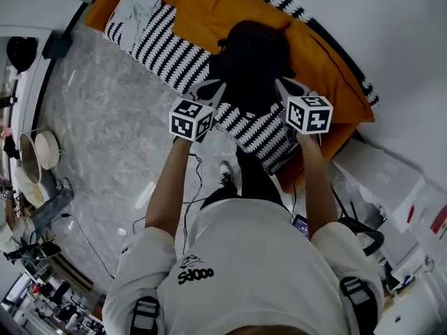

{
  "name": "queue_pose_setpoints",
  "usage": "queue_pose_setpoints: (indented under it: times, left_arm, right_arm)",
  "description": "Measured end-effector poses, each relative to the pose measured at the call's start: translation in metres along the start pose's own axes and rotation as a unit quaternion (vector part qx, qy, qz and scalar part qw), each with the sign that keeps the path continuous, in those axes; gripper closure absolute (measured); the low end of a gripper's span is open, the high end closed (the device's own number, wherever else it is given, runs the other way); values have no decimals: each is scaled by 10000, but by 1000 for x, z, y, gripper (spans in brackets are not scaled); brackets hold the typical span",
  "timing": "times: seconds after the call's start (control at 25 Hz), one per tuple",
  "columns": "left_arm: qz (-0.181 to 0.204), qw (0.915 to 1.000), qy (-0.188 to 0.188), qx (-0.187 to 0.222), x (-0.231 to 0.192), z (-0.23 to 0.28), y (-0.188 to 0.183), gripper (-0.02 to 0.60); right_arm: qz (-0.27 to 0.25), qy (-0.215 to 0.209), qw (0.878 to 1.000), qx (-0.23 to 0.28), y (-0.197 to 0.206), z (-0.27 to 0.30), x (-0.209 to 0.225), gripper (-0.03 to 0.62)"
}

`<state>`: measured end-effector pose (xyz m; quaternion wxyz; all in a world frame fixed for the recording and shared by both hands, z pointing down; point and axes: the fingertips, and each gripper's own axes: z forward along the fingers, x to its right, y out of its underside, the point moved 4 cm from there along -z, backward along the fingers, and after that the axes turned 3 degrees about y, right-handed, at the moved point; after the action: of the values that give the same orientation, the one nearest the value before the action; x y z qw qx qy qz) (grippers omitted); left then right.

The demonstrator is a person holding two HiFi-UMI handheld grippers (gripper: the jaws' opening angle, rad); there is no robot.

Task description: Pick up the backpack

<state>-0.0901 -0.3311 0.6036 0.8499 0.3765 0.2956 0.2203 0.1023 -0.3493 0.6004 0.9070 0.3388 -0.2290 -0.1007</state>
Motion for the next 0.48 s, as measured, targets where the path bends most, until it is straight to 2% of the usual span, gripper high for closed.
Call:
queue_pose_setpoints:
  times: [0.32, 0.36, 0.48]
  left_arm:
    - [9, 9992, 36, -389, -36, 61, 23, 557]
    - [-31, 9991, 73, -428, -39, 68, 27, 557]
    - [-150, 9983, 154, -541, -48, 84, 37, 557]
  right_arm:
    - [118, -503, 9978, -414, 15, 58, 24, 548]
    - [122, -544, 9973, -468, 17, 63, 27, 498]
    - [109, -665, 9958, -614, 21, 80, 33, 459]
